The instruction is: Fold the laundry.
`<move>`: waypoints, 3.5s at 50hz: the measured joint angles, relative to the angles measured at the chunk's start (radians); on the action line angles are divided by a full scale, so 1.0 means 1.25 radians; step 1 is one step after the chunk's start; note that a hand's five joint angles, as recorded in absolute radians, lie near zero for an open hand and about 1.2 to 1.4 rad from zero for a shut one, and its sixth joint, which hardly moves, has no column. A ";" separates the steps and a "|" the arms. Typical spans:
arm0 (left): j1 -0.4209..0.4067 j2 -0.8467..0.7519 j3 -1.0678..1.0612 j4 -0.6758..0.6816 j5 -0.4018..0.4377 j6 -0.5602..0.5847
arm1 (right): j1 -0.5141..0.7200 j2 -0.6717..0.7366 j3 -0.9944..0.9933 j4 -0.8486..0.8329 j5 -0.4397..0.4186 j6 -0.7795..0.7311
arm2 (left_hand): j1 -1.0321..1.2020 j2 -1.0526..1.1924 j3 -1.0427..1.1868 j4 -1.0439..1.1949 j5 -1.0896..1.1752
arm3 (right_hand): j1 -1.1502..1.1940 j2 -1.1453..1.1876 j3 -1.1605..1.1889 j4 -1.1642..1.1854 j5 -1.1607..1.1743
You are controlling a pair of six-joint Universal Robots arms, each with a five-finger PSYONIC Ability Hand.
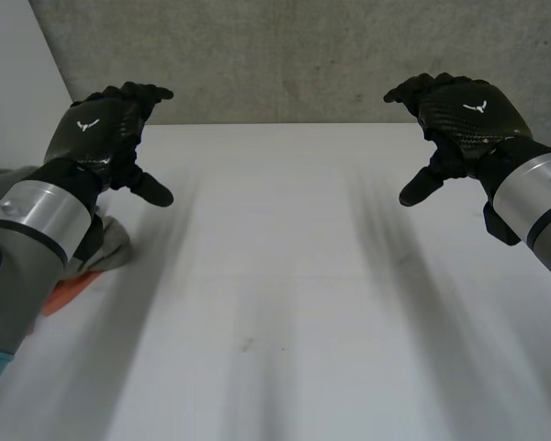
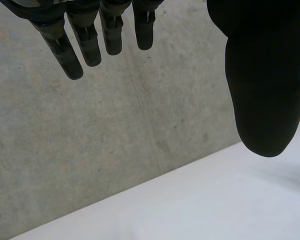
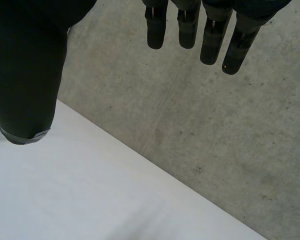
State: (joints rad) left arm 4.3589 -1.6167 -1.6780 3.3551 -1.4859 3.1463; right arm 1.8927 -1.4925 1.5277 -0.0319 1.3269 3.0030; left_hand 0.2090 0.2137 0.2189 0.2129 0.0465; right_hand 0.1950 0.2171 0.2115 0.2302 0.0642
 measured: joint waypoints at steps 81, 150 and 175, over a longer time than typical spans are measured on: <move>-0.052 -0.168 0.042 -0.112 -0.112 0.176 | 0.091 0.180 -0.059 0.191 -0.009 -0.277 | -0.019 -0.010 -0.009 -0.009 0.000 | 0.000 0.000 0.000 0.000 0.000; 0.079 -0.553 0.235 0.093 0.212 0.534 | 0.147 0.203 0.219 0.029 0.065 -0.198 | 0.733 0.781 0.774 0.785 0.742 | 0.003 0.002 0.005 0.002 0.002; 0.071 -0.090 0.071 -0.019 0.200 0.432 | 0.030 0.068 0.088 -0.007 0.102 -0.288 | 0.733 0.785 0.777 0.788 0.742 | 0.588 0.765 0.776 0.764 0.726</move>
State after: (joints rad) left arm 4.4483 -1.7297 -1.5890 3.3312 -1.2356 3.6860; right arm 1.9300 -1.4075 1.6380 -0.0406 1.4539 2.6432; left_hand 1.1251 1.1944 1.1908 1.1979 0.9739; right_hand 0.9294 1.1730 1.1810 1.1846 0.9712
